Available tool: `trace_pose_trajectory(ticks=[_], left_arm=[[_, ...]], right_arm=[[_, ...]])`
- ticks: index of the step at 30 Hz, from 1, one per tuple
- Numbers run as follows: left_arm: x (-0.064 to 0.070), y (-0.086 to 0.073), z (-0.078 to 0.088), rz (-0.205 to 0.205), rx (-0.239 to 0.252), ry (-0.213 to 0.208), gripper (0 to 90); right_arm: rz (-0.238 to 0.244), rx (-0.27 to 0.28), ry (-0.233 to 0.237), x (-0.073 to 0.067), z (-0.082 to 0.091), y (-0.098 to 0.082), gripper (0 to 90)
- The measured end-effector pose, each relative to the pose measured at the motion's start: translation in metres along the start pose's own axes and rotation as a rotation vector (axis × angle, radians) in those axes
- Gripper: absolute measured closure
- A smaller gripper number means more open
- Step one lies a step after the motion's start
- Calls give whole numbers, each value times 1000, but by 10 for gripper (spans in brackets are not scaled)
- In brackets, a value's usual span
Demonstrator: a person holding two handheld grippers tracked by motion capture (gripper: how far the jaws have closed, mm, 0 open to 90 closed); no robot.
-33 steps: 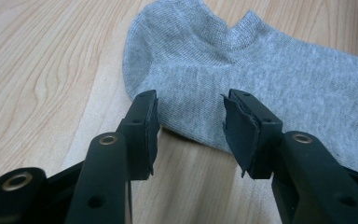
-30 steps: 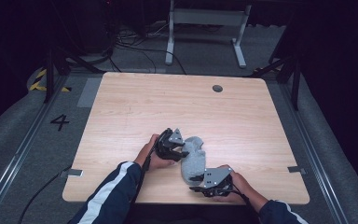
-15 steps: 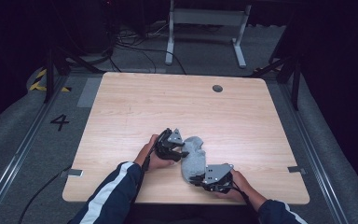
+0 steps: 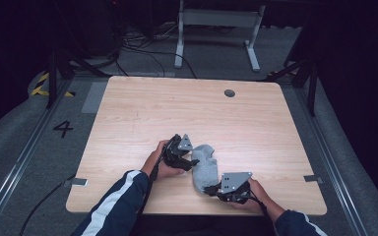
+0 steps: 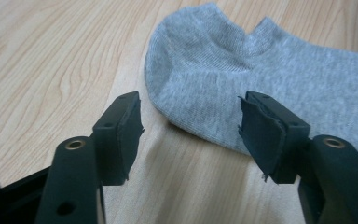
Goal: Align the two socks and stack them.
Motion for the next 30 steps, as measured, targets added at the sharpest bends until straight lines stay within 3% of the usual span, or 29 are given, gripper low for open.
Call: trace_pose_trajectory(ticks=[5, 9, 12, 17, 24, 30], left_arm=[[4, -1, -9, 3, -33, -2, 335], [5, 0, -12, 17, -23, -16, 327], [6, -2, -14, 52, -8, -46, 322], [5, -4, -14, 51, 4, -56, 316], [5, -5, -15, 84, 6, -76, 316], [9, -4, -15, 73, 3, -80, 319]], right_arm=[[13, 7, -8, -2, 8, 4, 877], [15, 13, -11, -4, 11, 8, 877], [21, 17, -7, -6, 13, 10, 877], [15, 21, -9, -5, 14, 13, 877], [17, 25, -14, -5, 20, 14, 878], [17, 25, -22, -5, 29, 13, 878]])
Point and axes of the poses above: each handheld gripper's, and its own axes: z roughly backward along the jaws, y roughly out of its top, x roughly to its right, the point moved 5 cm from there along -z, roughly forward along the jaws, and after that the axes turned 5 degrees about x, right-handed, at the moved point
